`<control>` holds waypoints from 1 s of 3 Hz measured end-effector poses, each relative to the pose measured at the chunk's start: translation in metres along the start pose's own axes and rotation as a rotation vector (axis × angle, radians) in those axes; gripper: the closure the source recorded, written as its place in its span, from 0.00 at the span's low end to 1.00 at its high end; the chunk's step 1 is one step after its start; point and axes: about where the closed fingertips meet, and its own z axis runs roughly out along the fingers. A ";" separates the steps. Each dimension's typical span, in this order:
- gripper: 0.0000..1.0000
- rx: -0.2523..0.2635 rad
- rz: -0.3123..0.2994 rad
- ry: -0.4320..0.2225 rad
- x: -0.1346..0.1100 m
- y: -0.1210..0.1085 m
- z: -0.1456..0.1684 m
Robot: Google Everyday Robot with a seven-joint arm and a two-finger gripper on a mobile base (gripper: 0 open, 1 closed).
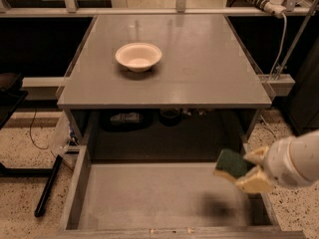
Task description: Place sponge into top drawer
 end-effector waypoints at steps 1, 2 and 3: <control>1.00 -0.048 0.036 0.040 0.033 0.028 0.017; 1.00 -0.046 0.039 0.031 0.030 0.023 0.019; 1.00 -0.063 0.048 -0.004 0.021 0.004 0.052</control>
Offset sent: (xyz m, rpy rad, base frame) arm -0.0167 -0.0043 -0.0342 0.0230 0.0599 -0.0215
